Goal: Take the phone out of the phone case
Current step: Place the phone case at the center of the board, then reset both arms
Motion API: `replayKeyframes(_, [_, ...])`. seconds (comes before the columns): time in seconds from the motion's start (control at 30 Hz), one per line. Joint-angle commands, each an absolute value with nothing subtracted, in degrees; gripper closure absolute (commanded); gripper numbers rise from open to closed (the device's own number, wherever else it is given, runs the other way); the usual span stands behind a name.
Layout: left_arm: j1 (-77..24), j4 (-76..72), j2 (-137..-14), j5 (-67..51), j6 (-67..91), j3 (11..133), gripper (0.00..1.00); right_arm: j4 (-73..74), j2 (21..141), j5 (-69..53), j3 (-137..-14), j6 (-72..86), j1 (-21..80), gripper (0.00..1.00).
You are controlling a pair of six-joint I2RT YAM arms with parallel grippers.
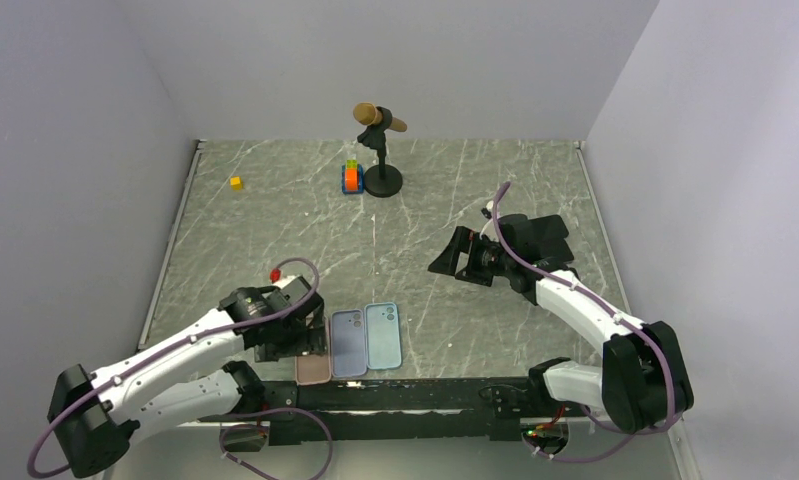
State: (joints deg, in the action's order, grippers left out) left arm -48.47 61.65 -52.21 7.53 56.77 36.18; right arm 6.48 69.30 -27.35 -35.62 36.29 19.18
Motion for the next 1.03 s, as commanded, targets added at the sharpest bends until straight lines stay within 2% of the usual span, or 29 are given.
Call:
replayKeyframes(0.0, [-48.7, 67.8, -48.9, 17.9, 59.9, 42.8, 0.0, 7.8, 67.3, -24.2, -36.7, 34.2, 19.5, 0.0])
replayKeyframes(0.13, [-48.7, 61.4, -43.3, 23.6, 57.4, 46.2, 0.01, 12.6, 63.8, -17.3, -38.4, 31.9, 19.6, 0.0])
replayKeyframes(0.33, [-48.7, 40.9, -40.0, 28.5, 37.5, 53.1, 0.01, 18.9, 55.7, -6.7, -41.0, 29.7, 19.7, 0.0])
replayKeyframes(0.6, [-48.7, 16.8, -35.3, 27.1, 18.0, 53.7, 0.01, 17.9, 36.7, -0.8, -42.0, 27.7, 19.7, 0.0])
replayKeyframes(0.8, [-48.7, 9.7, -28.4, 29.2, 12.4, 50.4, 0.01, 18.6, 25.2, 4.6, -45.4, 24.4, 19.6, 0.0])
replayKeyframes(1.0, [-48.7, 9.1, -24.9, 31.7, 10.3, 48.8, 0.0, 19.2, 21.9, 10.5, -44.8, 23.8, 19.7, 0.0])
